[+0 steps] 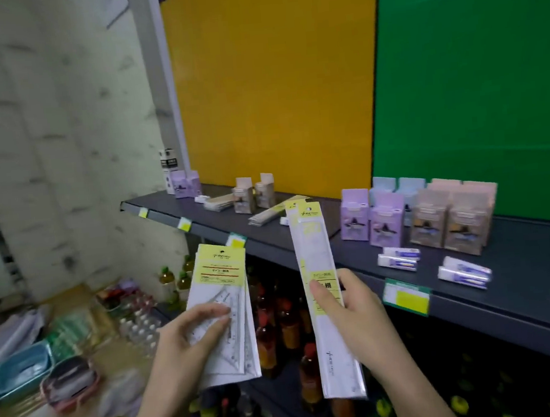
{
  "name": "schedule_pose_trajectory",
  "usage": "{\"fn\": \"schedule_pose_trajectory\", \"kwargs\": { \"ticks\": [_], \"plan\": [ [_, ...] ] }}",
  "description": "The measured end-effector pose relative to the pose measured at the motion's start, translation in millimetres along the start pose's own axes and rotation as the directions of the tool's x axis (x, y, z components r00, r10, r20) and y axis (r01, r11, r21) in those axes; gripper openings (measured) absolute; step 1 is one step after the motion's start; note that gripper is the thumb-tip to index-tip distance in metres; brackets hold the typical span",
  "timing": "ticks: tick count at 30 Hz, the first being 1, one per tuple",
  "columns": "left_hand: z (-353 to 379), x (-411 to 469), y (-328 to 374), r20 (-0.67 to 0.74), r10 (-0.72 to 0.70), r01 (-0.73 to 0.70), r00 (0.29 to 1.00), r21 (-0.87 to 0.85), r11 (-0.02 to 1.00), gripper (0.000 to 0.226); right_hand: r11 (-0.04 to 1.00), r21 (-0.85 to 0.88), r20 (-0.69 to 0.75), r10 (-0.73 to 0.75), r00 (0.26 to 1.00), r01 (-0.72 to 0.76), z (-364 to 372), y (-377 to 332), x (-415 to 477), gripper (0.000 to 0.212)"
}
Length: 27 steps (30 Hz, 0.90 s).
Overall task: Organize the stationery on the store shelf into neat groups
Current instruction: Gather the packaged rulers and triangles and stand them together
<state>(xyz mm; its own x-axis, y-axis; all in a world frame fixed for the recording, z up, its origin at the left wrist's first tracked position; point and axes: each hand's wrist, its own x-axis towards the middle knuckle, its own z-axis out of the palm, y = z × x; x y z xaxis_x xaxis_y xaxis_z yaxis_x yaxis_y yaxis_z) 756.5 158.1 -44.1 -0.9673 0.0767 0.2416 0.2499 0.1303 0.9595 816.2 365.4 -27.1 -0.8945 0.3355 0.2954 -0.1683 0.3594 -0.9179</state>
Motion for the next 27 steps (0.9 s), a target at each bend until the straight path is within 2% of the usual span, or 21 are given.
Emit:
{"fn": "schedule_pose_trajectory", "kwargs": {
  "ticks": [6,13,19,23,27],
  "plan": [
    [-19,62,-5,0.018,0.122,-0.122,0.992,0.042,0.992,0.006,1.0,0.003,0.043,-0.003,0.999,0.003,74,-6,56,0.012],
    [-18,163,-20,0.05,0.272,-0.274,0.961,0.051,0.96,0.013,0.994,0.063,-0.08,-0.085,0.993,0.09,136,-5,136,0.011],
    [-11,241,-23,0.124,0.225,-0.206,0.967,-0.144,0.968,0.011,0.996,0.038,-0.2,-0.075,0.977,0.085,172,-4,209,0.015],
    [-14,286,-32,0.155,0.181,-0.155,0.971,-0.163,0.974,0.023,0.996,-0.053,-0.252,-0.089,0.964,0.078,192,-6,245,0.013],
    [-22,326,-41,0.173,0.144,-0.107,0.974,-0.207,0.972,0.024,0.994,-0.092,-0.3,-0.087,0.95,0.062,198,-4,269,0.012]
  ]
}}
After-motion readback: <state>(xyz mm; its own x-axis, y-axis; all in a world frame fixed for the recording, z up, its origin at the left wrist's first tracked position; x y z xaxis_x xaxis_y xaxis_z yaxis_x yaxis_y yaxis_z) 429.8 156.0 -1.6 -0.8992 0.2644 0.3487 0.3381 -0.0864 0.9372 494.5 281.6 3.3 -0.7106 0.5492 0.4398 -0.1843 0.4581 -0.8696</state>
